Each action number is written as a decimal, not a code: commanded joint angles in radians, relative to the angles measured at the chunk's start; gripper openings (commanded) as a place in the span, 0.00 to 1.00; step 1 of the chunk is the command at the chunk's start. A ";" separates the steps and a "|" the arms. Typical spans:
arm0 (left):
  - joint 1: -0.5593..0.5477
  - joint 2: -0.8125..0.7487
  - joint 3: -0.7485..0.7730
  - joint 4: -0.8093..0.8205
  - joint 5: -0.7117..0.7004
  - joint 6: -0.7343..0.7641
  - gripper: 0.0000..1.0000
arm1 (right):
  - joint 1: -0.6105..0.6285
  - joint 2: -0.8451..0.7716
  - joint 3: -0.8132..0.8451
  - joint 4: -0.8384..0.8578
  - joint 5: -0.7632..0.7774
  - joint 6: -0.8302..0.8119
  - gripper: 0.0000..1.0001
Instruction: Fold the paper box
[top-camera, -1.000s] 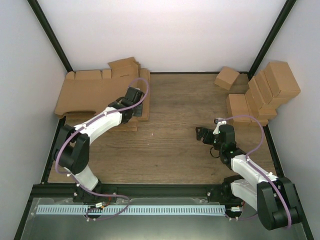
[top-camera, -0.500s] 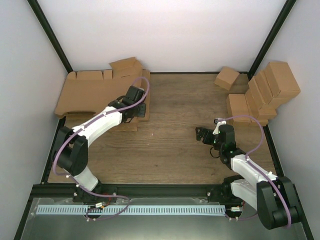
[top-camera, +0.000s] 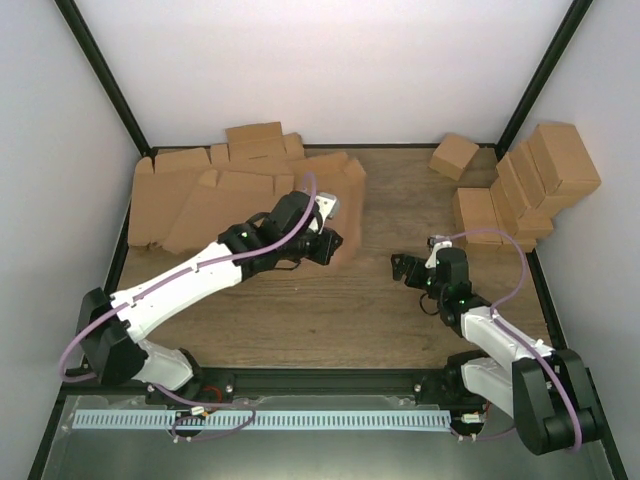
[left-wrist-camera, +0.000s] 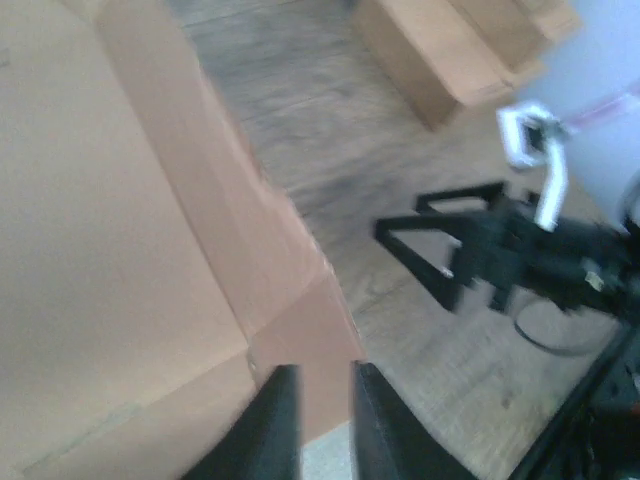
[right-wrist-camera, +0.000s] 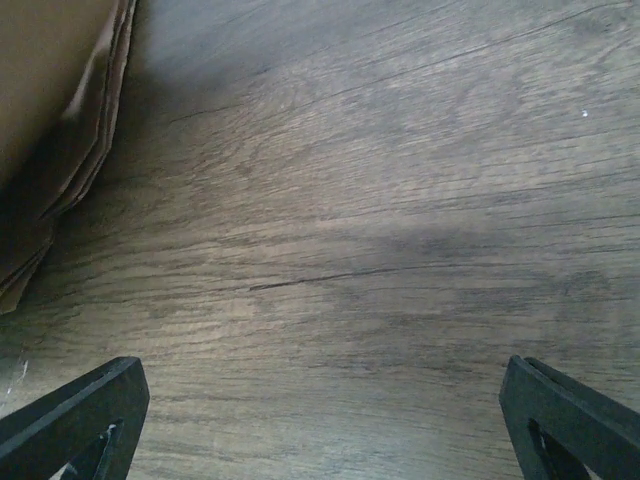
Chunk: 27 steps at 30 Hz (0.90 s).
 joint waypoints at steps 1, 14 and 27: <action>-0.008 -0.054 -0.042 0.129 0.225 -0.051 0.43 | 0.010 0.033 0.102 -0.068 0.078 0.038 1.00; 0.309 -0.310 -0.270 0.204 0.197 -0.105 1.00 | 0.007 0.161 0.334 -0.261 -0.165 0.133 1.00; 0.614 -0.336 -0.401 0.069 -0.009 -0.182 1.00 | 0.008 0.297 0.268 -0.069 -0.447 0.265 1.00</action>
